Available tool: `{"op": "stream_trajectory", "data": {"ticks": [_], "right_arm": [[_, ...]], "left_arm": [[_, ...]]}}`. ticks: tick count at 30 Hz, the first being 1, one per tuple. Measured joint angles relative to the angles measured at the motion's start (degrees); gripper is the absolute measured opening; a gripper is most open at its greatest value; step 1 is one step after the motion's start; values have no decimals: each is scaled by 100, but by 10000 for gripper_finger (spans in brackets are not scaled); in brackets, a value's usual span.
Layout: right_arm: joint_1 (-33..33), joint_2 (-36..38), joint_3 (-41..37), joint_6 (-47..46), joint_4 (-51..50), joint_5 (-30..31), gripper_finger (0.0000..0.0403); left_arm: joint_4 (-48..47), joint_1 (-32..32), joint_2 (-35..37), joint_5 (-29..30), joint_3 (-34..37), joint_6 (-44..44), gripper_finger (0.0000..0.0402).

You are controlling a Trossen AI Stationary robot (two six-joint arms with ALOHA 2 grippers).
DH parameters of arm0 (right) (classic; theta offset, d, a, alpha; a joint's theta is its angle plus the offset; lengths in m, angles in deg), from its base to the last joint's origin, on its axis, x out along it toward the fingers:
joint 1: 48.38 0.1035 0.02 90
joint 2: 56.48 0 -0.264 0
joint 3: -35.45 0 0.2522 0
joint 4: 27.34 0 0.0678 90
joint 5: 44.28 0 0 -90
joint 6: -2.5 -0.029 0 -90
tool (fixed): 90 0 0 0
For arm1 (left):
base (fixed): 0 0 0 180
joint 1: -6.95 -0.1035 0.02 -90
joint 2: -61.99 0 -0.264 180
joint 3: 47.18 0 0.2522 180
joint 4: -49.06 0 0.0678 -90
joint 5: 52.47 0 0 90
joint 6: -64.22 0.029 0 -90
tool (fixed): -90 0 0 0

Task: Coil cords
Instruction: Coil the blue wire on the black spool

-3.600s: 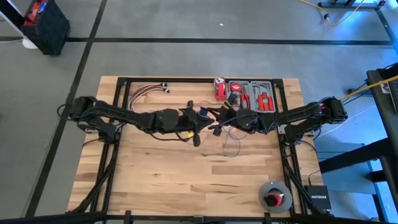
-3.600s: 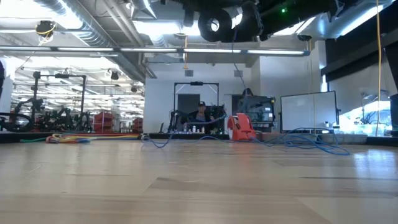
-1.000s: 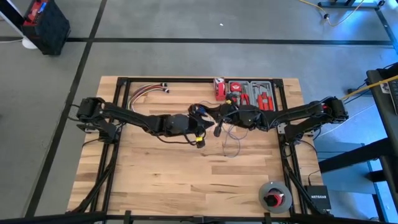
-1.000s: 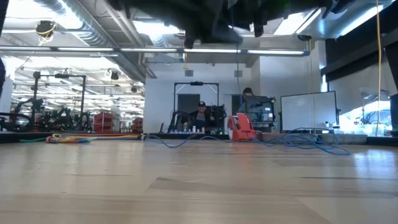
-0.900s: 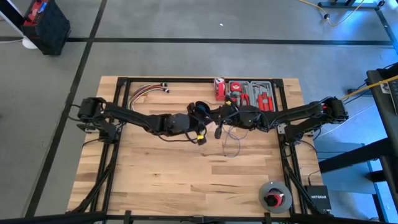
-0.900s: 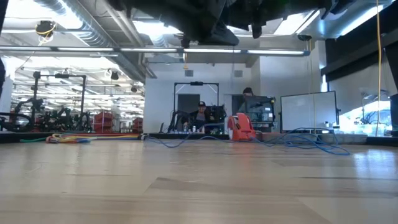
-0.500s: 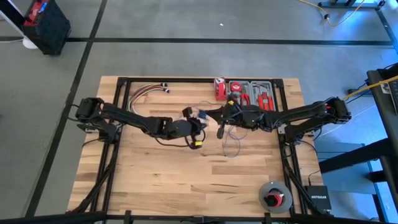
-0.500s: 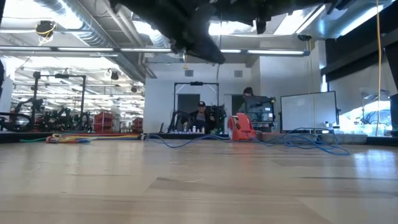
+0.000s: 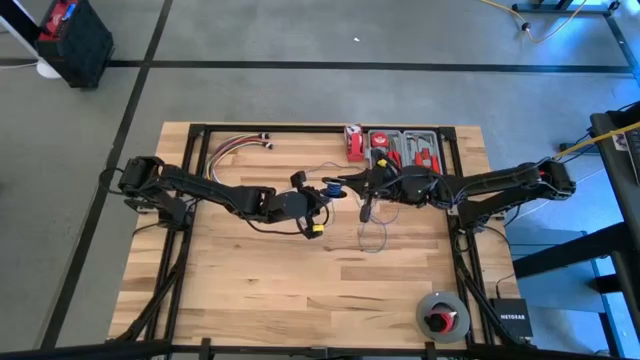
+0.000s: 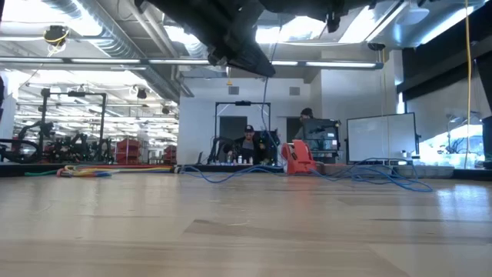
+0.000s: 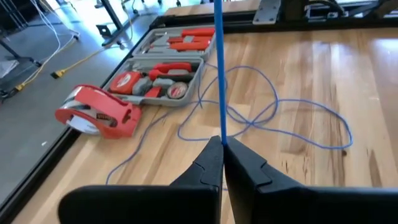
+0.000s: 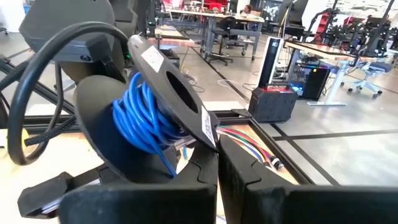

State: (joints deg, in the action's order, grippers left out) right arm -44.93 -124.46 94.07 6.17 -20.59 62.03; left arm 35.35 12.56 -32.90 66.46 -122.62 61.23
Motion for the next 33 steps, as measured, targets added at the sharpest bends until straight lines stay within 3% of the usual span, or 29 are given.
{"op": "stream_trajectory", "data": {"ticks": [12, 17, 23, 29, 33], "right_arm": [[-4, -15, 57, 102, -1071, 157, 1], [-9, -33, 46, 108, -1409, 315, 1], [-9, -49, 35, 113, -1656, 448, 1], [-9, -403, 33, 117, -1424, 304, 1], [-9, -684, 26, 121, -1207, 202, 1]], "left_arm": [[248, 71, 222, -42, 39, 711, 18], [-163, 104, 348, -65, 40, 758, 68], [-1106, 271, 1038, -87, 38, 786, 114], [-112, 206, 1400, -94, 280, 1222, 115], [459, 63, 1375, -689, 594, 1265, 103]]}}
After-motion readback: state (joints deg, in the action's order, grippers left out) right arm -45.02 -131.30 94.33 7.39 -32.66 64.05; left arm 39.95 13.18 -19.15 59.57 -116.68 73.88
